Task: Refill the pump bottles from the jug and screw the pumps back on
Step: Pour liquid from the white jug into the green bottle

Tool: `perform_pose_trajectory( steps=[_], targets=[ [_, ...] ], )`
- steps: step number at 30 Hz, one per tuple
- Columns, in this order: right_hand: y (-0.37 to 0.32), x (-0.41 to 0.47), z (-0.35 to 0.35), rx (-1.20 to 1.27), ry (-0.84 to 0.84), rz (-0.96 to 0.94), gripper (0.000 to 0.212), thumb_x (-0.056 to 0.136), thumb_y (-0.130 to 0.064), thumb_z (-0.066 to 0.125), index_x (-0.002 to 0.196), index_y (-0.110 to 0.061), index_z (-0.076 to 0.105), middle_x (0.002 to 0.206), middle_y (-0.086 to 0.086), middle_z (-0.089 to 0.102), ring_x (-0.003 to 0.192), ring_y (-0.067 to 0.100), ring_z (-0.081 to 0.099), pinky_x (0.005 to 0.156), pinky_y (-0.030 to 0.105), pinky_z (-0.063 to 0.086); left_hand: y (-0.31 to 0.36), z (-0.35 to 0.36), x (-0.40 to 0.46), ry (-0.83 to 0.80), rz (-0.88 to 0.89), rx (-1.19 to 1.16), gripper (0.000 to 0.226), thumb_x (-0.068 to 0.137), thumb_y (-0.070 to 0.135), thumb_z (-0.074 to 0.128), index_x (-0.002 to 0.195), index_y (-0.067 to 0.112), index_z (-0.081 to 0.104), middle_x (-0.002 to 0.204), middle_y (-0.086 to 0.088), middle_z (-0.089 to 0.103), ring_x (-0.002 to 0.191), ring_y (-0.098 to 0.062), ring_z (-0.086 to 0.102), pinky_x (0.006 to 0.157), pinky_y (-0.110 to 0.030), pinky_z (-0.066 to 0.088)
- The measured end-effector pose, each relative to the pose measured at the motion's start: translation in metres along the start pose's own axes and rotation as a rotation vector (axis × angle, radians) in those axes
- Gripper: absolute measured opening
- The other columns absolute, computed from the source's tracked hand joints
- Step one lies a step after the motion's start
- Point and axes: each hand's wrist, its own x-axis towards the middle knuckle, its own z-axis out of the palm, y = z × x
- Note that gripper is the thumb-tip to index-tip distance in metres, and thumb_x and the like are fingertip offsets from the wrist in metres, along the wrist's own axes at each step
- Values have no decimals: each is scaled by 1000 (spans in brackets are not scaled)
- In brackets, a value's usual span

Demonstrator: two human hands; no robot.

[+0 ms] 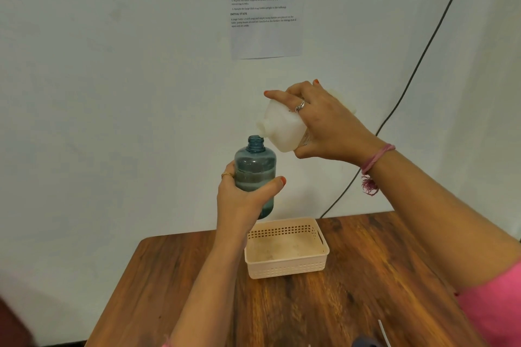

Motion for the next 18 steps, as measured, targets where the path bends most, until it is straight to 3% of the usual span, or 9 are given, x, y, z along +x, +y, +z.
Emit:
perform_pose_trajectory(
  steps=[3,6,11,18],
  targets=[
    [-1,-4,3,67,-16,52,105,57,-20,82,146,-26,28,126,10,45,111,25,44,98,40,39,1,1,0,-1,5,-6,60,68,19,86,116,32,52,100,13,61,87,-3,61,57,-9,50],
    [0,-8,7,109,-27,76,106,58,-21,83,147,-26,25,129,10,43,111,25,43,86,28,40,0,1,0,1,2,-14,58,68,17,86,112,33,52,98,14,60,85,-3,61,56,-8,49],
    [2,-19,15,203,-45,143,107,59,-22,83,147,-29,23,129,5,41,111,20,41,85,25,42,-4,0,0,11,4,10,60,68,21,86,112,37,48,100,17,59,89,-3,60,57,-9,49],
    [1,-44,28,509,-37,306,105,58,-23,84,144,-35,25,122,-6,37,109,13,42,81,17,40,-17,-2,-9,-1,-22,45,71,63,22,89,120,33,48,112,9,61,100,-8,61,74,-21,53]
  ],
)
